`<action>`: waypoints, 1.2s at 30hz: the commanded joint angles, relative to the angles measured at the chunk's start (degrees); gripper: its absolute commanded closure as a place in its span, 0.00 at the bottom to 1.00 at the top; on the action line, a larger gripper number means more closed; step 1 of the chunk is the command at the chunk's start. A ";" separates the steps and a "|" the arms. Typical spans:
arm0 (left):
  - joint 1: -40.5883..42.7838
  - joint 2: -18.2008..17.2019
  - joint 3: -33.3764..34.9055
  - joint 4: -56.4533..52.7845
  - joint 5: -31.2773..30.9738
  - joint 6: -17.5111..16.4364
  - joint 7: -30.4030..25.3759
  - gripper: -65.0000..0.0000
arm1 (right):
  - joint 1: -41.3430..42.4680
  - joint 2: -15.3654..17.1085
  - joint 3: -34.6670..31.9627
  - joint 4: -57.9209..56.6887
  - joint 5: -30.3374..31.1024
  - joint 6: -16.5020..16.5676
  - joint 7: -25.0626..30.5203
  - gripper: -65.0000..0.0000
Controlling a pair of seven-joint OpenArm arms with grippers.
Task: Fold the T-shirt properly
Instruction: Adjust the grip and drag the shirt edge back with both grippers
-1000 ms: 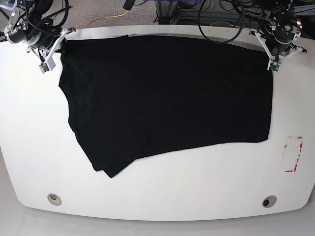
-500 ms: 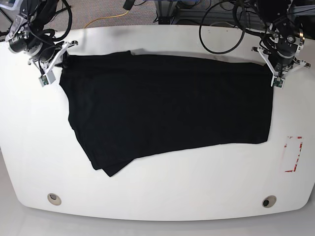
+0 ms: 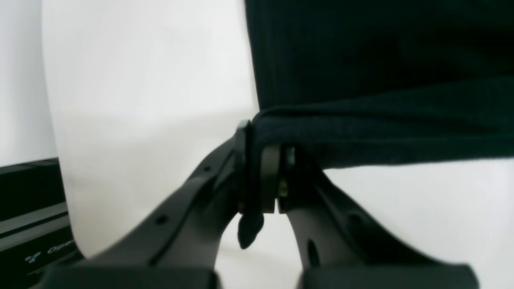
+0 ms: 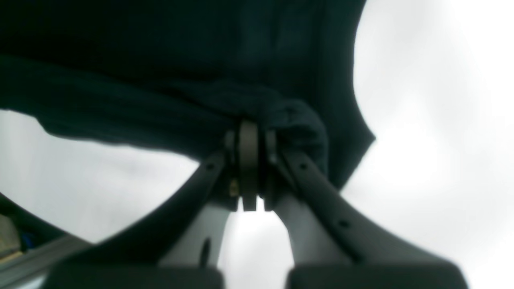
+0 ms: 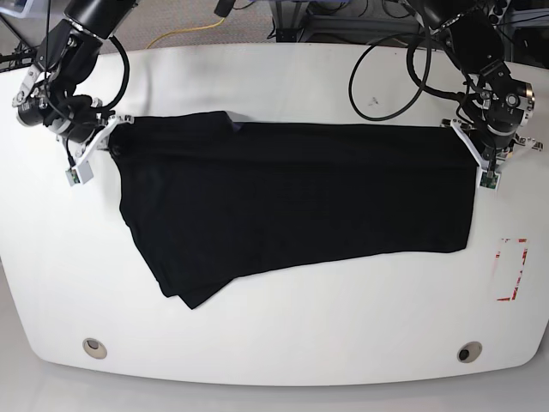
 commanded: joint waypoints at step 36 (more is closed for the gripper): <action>-13.61 -5.98 5.55 -14.92 0.22 0.58 -0.81 0.27 | 8.50 2.83 0.30 -1.92 -10.64 -0.05 2.49 0.18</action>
